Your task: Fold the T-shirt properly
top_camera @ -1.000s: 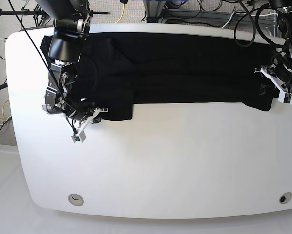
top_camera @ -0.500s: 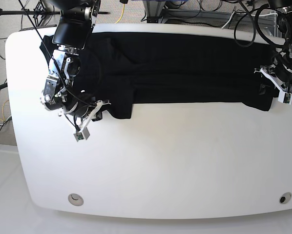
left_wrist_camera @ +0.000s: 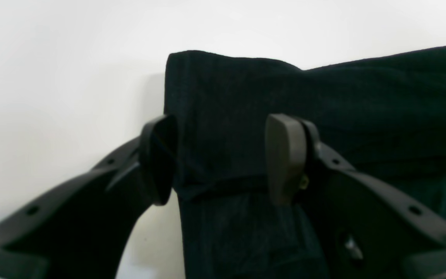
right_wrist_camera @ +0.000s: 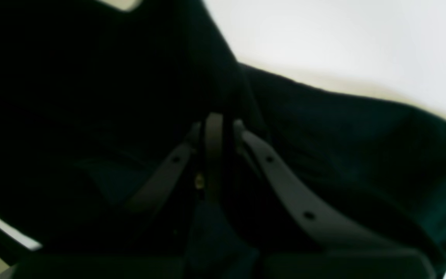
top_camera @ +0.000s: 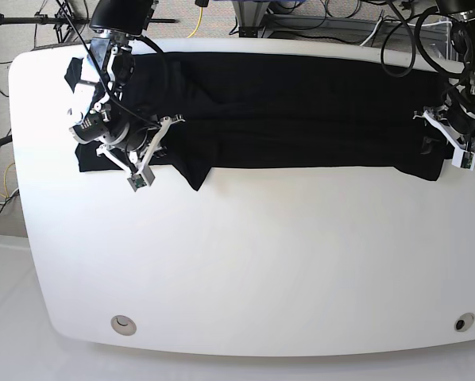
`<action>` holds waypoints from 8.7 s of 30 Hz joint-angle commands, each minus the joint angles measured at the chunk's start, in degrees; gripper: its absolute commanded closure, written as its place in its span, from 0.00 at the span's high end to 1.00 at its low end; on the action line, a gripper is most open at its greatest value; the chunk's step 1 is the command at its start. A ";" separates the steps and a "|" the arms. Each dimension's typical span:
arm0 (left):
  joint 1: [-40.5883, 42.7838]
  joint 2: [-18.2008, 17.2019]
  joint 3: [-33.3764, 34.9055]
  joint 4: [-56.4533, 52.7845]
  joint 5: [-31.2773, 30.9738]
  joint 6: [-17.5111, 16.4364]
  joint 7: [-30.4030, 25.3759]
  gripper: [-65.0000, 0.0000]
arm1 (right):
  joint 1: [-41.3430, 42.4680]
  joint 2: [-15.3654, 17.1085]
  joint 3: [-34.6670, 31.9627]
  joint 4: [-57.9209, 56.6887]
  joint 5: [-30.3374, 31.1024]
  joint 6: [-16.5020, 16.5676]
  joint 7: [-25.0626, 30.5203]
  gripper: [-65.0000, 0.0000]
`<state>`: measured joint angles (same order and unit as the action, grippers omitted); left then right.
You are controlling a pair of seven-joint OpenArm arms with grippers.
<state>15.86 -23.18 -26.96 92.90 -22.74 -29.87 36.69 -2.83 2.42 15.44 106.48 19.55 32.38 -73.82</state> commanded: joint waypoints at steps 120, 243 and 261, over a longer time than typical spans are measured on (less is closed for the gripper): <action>-2.25 -1.05 -0.63 1.98 0.12 2.96 -2.63 0.49 | -3.49 17.81 -12.68 8.08 25.37 1.53 1.97 0.50; -17.65 -2.00 3.56 -29.93 4.54 -2.62 -6.28 0.37 | 2.10 12.99 -11.42 -23.34 9.38 0.61 13.44 0.00; -14.26 -2.07 4.73 -22.93 10.42 -0.58 -8.07 0.30 | 2.13 12.83 -11.59 -23.01 10.64 1.43 13.75 0.00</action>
<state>1.21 -24.10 -21.69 67.94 -13.39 -30.55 27.46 -0.86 14.76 3.77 83.35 33.89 34.98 -58.06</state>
